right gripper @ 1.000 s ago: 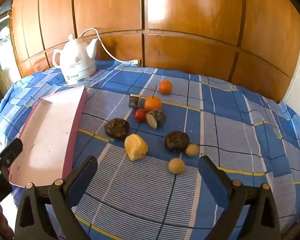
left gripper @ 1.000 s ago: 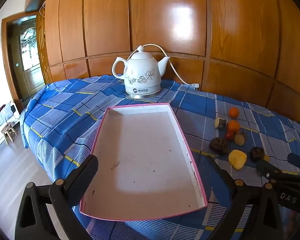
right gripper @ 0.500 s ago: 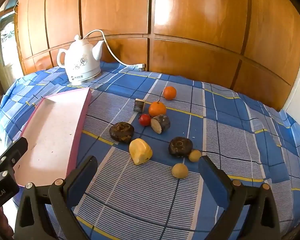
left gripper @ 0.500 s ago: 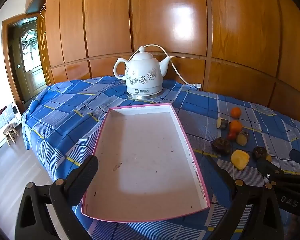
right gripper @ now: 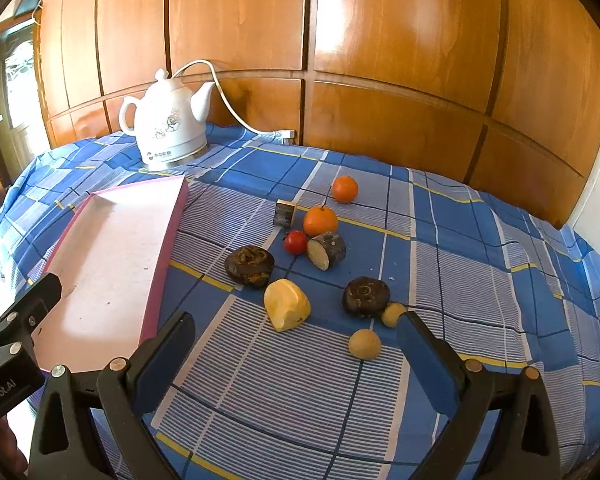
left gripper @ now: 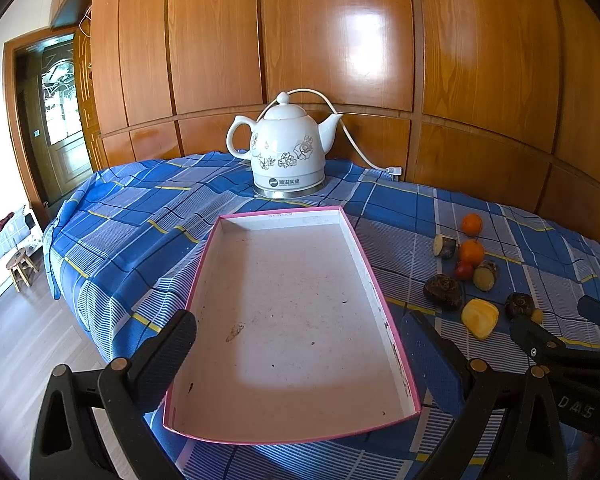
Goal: Organize fruits
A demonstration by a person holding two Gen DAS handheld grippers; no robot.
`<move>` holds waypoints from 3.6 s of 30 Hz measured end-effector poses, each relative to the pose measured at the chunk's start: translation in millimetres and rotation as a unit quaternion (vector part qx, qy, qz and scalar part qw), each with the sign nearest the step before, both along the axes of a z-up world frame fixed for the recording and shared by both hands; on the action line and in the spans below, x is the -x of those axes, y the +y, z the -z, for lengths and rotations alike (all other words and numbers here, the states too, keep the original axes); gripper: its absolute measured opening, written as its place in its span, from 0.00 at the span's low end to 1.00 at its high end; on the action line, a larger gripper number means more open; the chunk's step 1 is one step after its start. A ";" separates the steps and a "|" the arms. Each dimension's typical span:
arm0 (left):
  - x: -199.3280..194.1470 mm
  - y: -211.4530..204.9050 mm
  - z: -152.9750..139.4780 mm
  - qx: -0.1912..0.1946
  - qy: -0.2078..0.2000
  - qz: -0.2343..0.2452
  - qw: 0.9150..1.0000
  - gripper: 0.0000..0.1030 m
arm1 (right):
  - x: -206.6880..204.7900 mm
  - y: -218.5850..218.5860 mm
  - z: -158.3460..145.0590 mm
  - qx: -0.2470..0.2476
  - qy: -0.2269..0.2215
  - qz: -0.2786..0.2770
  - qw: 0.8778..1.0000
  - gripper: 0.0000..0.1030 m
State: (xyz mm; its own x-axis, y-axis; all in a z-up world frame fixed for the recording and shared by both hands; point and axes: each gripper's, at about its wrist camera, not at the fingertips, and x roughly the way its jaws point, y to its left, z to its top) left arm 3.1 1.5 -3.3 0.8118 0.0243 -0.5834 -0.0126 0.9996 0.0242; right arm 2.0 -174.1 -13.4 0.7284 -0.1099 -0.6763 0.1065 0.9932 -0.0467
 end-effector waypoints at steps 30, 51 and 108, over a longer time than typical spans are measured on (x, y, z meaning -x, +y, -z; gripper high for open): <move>4.0 -1.3 -2.5 0.002 -0.004 0.002 1.000 1.00 | 2.9 2.4 -8.3 0.009 -0.017 0.002 1.000 0.99; 6.5 -2.5 -4.1 0.004 -0.008 0.001 1.000 1.00 | 14.0 7.4 -25.4 0.049 -0.061 0.011 0.997 0.99; -12.8 -30.0 11.4 0.036 0.072 0.099 0.992 1.00 | -32.4 -93.9 -35.5 -0.071 0.026 -0.023 0.997 0.99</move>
State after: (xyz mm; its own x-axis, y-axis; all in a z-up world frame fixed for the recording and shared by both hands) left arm 15.8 -28.5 -14.7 0.7053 -0.1722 -0.6877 0.1822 0.9815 -0.0590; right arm 34.3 -268.0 22.1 0.6941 0.0216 -0.7196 0.0625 0.9940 0.0901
